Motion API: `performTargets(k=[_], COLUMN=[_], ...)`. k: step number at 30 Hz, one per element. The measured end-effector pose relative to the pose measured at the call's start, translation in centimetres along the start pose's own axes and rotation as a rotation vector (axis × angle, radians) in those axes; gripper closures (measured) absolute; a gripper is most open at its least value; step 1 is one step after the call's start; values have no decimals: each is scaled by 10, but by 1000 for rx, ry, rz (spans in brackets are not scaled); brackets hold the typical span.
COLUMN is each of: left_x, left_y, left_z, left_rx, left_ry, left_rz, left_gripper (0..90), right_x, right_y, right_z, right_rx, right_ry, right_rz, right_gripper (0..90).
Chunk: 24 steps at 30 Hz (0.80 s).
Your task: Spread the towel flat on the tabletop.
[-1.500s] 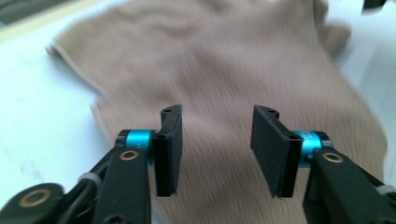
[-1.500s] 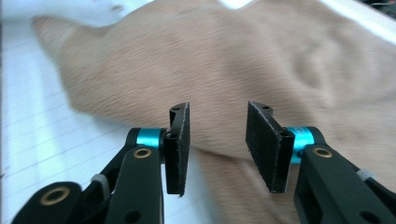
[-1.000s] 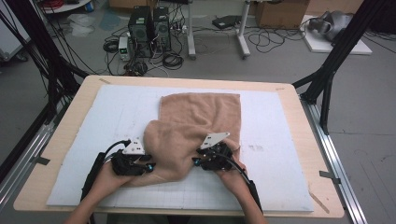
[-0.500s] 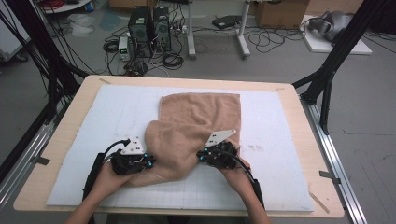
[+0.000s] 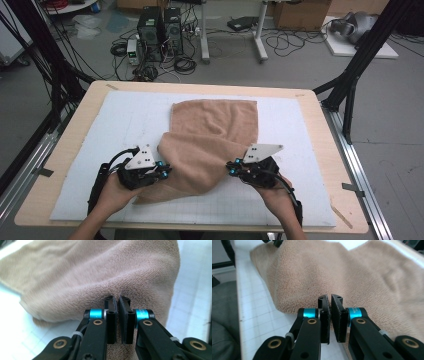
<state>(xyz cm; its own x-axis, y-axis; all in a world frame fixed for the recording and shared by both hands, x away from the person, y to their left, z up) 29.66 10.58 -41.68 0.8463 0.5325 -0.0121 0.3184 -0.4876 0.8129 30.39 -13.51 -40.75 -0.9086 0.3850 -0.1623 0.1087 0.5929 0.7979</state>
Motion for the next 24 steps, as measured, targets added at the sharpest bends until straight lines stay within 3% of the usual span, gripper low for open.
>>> performTargets(k=[9,12,13,17,21,24], left_x=[-30,-27,-20,20,59,86], left_y=[34,40,40,37,34,24], left_z=[-13,-10,-7,12,29,46], left_rx=[-63,-69,-61,-52,-54,-14], left_ry=[-60,-40,-17,88,167,213], left_rz=[58,66,65,-8,-100,-165], left_gripper=[850,850,850,849,849,849], right_x=[2,-7,-11,-39,-77,-97], right_y=[19,24,24,26,18,7], right_z=[-55,-60,-58,-33,10,42], right_rx=[-17,-9,-6,2,43,86], right_ry=[-47,-68,-68,-64,-64,-51], right_rz=[-37,-44,-33,14,84,149], right_gripper=[858,858,858,857,857,853])
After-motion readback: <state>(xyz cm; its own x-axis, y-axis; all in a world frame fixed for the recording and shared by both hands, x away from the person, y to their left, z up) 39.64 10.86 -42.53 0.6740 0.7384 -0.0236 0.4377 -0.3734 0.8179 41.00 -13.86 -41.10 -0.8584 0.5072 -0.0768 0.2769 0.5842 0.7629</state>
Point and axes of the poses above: each handheld gripper's, and its own axes: z roughly forward along the jaws, y roughly out of its top, x roughly to its left, the point moved 8 cm from there along z, roughly forward along the jaws, and after that the axes turned 7 degrees about -z, right-handed, at the moved point
